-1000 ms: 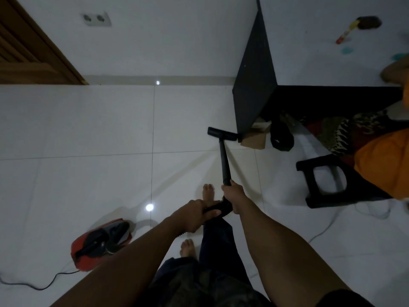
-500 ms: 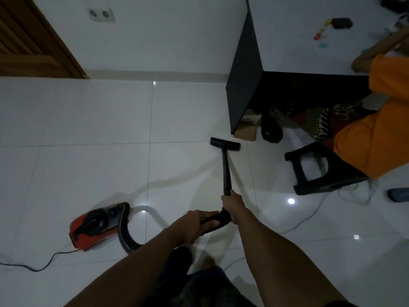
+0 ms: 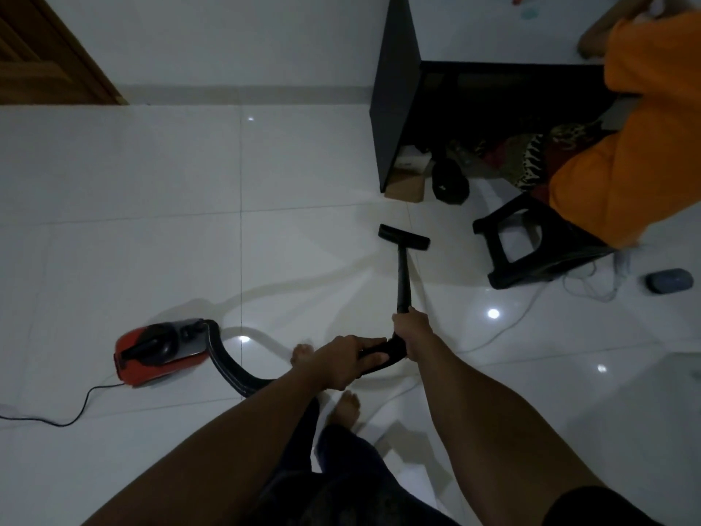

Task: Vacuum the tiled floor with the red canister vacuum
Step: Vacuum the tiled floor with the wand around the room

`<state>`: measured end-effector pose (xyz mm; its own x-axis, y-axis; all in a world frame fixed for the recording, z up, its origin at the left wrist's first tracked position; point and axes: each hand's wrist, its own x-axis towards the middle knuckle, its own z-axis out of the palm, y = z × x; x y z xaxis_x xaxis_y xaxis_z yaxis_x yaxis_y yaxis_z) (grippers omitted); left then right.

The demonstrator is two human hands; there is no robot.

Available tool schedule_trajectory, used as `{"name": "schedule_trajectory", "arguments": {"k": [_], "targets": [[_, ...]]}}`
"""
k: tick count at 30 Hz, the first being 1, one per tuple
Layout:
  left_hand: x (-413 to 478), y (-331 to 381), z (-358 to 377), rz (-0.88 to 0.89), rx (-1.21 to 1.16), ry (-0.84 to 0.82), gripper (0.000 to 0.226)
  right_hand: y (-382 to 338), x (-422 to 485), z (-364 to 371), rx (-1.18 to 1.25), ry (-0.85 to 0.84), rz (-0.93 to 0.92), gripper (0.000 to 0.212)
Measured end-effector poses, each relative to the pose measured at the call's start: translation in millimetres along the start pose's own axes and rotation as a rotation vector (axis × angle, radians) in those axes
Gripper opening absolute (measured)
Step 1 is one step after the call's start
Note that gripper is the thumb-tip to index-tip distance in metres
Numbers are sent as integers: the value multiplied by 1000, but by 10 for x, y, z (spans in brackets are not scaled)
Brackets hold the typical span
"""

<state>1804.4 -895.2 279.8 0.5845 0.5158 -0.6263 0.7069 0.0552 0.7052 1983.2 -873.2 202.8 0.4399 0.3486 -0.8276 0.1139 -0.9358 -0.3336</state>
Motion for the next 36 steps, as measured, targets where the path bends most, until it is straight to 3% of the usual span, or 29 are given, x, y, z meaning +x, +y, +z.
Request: {"name": "schedule_trajectory", "arguments": {"k": [16, 24, 28, 36], "targets": [[-75, 112, 193, 34, 11, 54, 53, 136, -51, -200, 83, -74, 24, 49], [-614, -138, 182, 16, -150, 271, 51, -150, -538, 155, -42, -119, -126, 52], [-826, -235, 102, 5, -192, 356, 35, -339, -752, 363, -45, -146, -165, 48], [-1361, -651, -113, -6, -269, 519, 42, -729, -1263, 1039, -193, -222, -286, 42]]}}
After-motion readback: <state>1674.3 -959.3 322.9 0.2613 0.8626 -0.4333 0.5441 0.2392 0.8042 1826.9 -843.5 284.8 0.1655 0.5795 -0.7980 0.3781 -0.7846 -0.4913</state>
